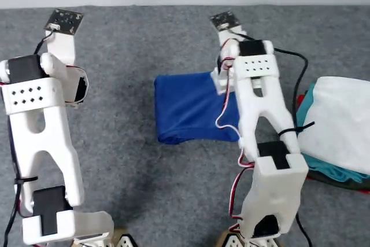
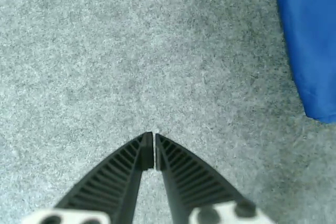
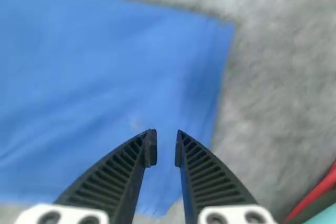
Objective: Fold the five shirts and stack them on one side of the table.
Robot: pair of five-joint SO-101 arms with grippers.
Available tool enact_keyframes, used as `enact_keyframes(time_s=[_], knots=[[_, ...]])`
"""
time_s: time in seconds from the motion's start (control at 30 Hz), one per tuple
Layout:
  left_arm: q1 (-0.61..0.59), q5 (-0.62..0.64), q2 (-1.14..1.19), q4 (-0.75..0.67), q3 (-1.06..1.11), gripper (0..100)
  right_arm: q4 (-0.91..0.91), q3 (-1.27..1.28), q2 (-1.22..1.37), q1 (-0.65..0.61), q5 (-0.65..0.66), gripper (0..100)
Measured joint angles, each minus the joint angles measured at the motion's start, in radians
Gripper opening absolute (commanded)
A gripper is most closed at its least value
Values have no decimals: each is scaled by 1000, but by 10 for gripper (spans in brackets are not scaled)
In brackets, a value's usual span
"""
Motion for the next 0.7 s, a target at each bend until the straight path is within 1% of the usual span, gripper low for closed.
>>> enact_keyframes(time_s=[0.07, 0.2, 0.27, 0.37, 0.47, 0.7], knots=[[0, 0, 0, 0, 0, 14, 60, 0, -12, -23, -23, 82], [0, 0, 0, 0, 0, 14, 160, 0, -15, -49, -55, 186], [0, 0, -15, 0, 0, 14, 192, 0, -15, -54, -74, 217], [0, 0, -69, 0, 17, 14, 233, 0, -38, -52, -100, 217], [0, 0, -132, 0, 81, 14, 261, 0, -86, -51, -114, 218], [0, 0, -267, 0, 259, 14, 253, 0, -89, -51, -199, 225]])
